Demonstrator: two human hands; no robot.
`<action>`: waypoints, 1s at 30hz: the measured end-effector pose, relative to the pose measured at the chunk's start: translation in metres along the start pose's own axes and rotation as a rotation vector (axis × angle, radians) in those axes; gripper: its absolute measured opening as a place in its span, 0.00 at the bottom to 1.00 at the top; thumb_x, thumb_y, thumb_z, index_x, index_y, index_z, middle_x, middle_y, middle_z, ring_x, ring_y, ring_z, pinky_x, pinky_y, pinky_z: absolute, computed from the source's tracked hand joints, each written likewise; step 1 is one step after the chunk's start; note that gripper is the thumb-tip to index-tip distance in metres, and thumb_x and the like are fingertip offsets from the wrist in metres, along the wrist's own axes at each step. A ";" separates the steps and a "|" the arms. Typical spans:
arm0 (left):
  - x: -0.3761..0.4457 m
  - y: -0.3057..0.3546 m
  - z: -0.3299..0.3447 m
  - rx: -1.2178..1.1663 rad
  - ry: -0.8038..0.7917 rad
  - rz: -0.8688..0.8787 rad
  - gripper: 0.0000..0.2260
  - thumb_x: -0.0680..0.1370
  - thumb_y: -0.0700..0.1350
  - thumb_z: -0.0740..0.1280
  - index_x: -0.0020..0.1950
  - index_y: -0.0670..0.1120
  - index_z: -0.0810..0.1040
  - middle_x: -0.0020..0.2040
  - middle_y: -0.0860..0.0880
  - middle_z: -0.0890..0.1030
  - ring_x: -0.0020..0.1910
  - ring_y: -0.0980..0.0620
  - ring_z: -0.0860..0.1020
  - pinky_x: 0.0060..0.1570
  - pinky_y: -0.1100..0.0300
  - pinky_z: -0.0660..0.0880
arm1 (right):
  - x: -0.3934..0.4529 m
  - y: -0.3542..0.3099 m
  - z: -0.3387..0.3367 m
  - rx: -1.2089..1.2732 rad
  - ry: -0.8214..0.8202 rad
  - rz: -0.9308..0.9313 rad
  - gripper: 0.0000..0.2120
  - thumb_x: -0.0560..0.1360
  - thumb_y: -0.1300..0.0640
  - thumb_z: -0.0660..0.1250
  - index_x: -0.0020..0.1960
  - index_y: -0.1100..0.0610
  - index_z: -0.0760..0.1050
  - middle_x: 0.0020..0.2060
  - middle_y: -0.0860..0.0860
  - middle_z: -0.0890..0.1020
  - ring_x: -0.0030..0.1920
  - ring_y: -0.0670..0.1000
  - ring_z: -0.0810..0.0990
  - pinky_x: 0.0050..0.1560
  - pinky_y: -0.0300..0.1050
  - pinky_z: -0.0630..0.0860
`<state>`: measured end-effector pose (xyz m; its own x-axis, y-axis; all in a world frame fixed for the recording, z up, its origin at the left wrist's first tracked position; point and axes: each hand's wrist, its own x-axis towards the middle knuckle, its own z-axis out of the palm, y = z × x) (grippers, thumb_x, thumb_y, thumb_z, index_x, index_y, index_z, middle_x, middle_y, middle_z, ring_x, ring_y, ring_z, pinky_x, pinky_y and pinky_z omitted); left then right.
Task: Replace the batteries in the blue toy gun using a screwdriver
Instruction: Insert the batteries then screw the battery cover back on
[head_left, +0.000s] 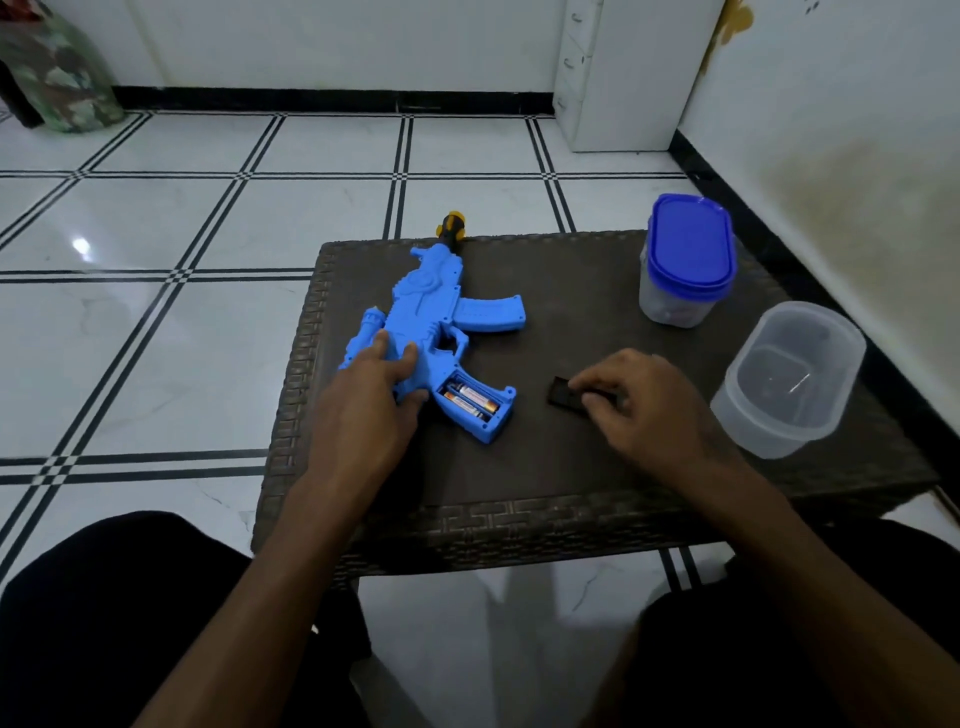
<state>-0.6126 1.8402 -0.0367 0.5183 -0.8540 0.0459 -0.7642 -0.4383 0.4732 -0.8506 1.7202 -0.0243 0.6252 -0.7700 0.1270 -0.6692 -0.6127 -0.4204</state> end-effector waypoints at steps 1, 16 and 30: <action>-0.002 0.002 0.001 0.009 0.001 0.004 0.22 0.78 0.49 0.68 0.72 0.54 0.71 0.78 0.49 0.61 0.68 0.45 0.73 0.65 0.49 0.70 | -0.003 0.002 -0.001 -0.050 -0.043 0.034 0.13 0.76 0.53 0.69 0.61 0.48 0.80 0.55 0.49 0.80 0.57 0.50 0.76 0.56 0.44 0.73; -0.012 0.015 0.001 0.025 0.166 0.191 0.16 0.77 0.48 0.68 0.65 0.51 0.80 0.70 0.50 0.74 0.71 0.47 0.69 0.66 0.52 0.67 | -0.009 0.003 0.000 0.329 0.026 0.192 0.11 0.79 0.58 0.65 0.61 0.51 0.76 0.47 0.48 0.83 0.45 0.46 0.83 0.46 0.44 0.82; 0.000 0.015 -0.002 0.055 -0.041 0.186 0.20 0.74 0.52 0.72 0.66 0.57 0.77 0.71 0.56 0.72 0.70 0.46 0.68 0.66 0.47 0.69 | -0.010 -0.031 0.016 0.930 -0.205 0.234 0.09 0.80 0.67 0.64 0.57 0.59 0.78 0.31 0.49 0.81 0.30 0.44 0.79 0.31 0.34 0.76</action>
<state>-0.6232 1.8346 -0.0282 0.3505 -0.9321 0.0916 -0.8660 -0.2853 0.4107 -0.8297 1.7492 -0.0268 0.6337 -0.7544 -0.1713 -0.2566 0.0039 -0.9665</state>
